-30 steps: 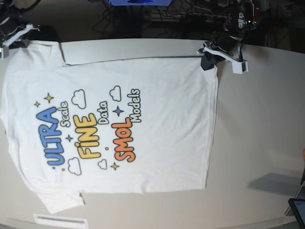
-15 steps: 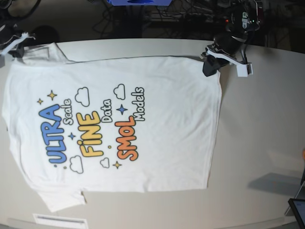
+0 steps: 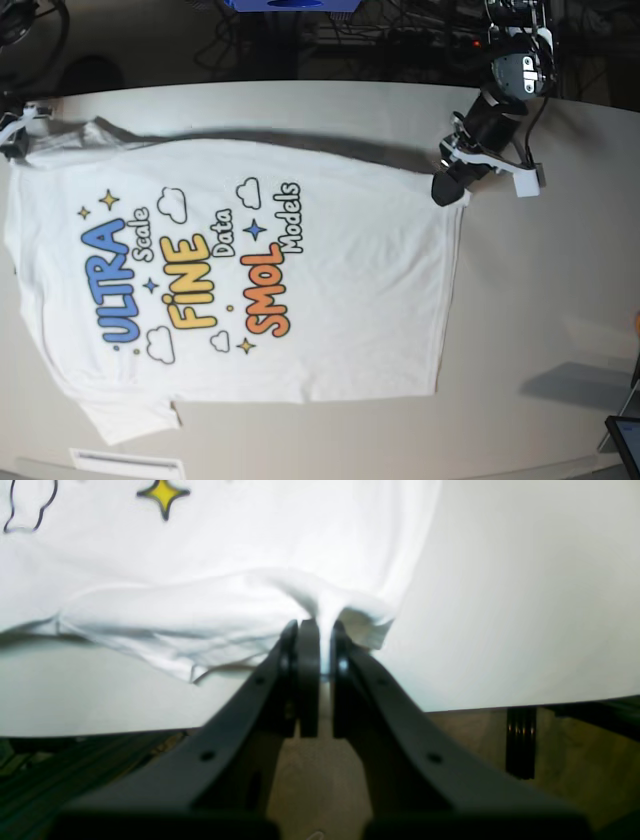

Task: Fold the T-shirt properly
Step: 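Pull the shirt by both shoulders toward the robot, straightening it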

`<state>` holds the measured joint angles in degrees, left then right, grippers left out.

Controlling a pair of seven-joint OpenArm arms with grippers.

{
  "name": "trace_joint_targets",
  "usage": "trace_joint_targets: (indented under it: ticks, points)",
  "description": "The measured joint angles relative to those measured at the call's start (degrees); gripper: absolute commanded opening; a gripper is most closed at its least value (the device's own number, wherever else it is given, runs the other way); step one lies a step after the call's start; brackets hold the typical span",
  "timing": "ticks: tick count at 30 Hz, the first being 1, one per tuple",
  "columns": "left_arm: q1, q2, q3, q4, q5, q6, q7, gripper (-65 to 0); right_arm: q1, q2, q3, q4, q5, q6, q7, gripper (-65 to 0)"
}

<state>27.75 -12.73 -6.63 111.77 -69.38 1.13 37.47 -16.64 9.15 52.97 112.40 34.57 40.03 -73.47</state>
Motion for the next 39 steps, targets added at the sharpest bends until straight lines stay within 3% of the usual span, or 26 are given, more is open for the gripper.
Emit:
trace_joint_targets:
  ticks: [9, 12, 14, 18, 20, 39]
  points:
    - [-3.50, 0.44, 0.00, -0.09, -1.60, 0.02, 0.26, -65.0, 5.09, 2.21, -0.02, -0.04, -0.17, -0.94, -2.47, -65.0]
    - [-4.92, 0.52, -0.02, -0.17, -1.68, 5.03, 0.39, -65.0, 6.69, 3.50, -0.66, -0.52, -0.17, -2.58, -2.69, -65.0]
    - [-5.90, 0.52, 0.00, -0.24, -1.66, 6.60, 0.22, -65.0, 7.30, 4.57, -2.86, -1.27, -0.22, -3.19, -2.47, -65.0]
    - [-7.69, 0.55, -0.04, -0.46, -1.62, 7.10, 0.20, -65.0, 9.22, 4.76, -5.14, -2.89, 0.04, -3.69, -2.47, -65.0]
    - [-8.52, 0.55, -0.13, -0.57, -1.64, 7.32, 0.22, -65.0, 9.99, 4.79, -5.92, -3.98, -0.28, -6.08, -2.49, -65.0]
    - [-14.58, 1.95, -0.02, -10.38, -1.64, 8.31, 0.24, -65.0, 15.89, 9.99, -11.13, -14.25, -0.44, -6.67, -1.99, -65.0]
